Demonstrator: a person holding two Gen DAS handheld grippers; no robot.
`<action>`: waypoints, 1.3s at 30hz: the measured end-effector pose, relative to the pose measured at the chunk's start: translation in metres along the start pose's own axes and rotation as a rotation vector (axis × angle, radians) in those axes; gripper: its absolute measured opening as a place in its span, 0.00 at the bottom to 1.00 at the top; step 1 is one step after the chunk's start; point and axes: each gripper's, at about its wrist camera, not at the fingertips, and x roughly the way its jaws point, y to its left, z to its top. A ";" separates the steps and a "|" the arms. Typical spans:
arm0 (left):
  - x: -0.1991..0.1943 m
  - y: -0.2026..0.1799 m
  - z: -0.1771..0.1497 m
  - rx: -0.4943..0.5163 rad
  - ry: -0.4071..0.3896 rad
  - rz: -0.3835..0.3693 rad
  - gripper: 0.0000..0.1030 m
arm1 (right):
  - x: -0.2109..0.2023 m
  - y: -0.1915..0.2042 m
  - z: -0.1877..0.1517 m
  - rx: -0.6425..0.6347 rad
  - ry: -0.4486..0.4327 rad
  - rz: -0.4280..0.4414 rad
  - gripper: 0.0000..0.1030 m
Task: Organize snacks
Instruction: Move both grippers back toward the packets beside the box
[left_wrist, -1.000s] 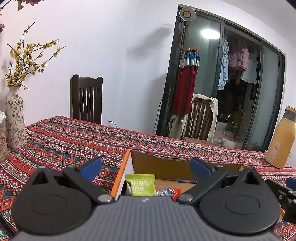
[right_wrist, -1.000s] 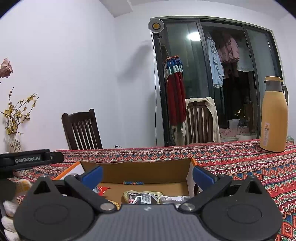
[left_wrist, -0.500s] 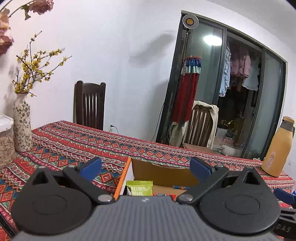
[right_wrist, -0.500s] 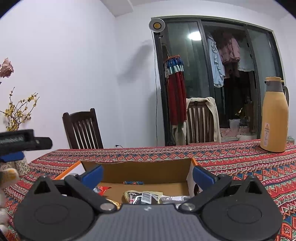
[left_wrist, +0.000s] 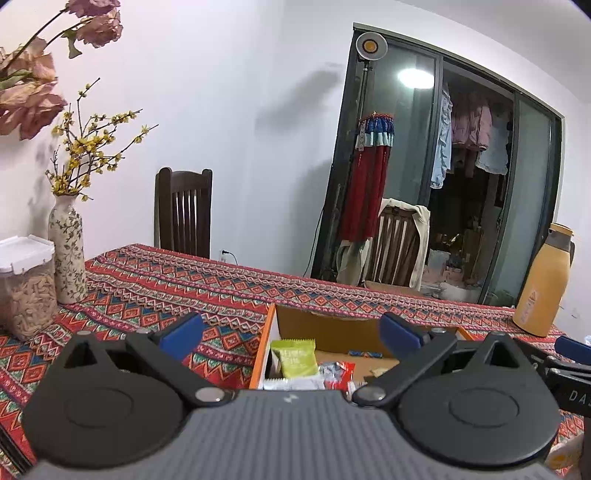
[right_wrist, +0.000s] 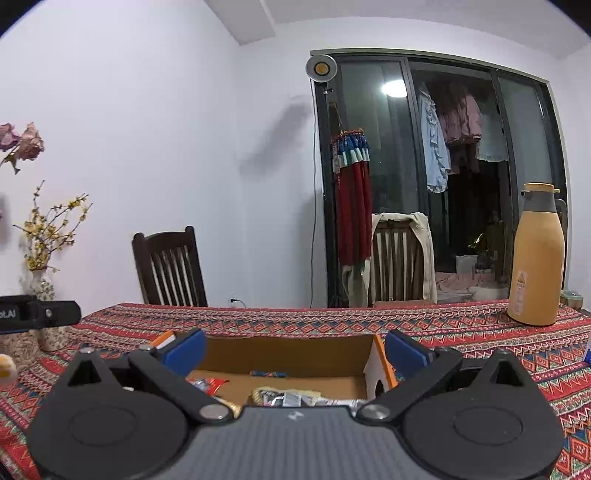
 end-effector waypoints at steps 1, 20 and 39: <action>-0.004 0.001 -0.002 0.001 0.003 -0.003 1.00 | -0.004 0.002 -0.001 -0.003 0.004 0.001 1.00; -0.078 0.038 -0.058 -0.003 0.111 -0.035 1.00 | -0.098 0.023 -0.060 0.035 0.109 0.007 1.00; -0.109 0.045 -0.116 0.041 0.226 -0.067 1.00 | -0.128 0.052 -0.139 0.016 0.304 0.025 1.00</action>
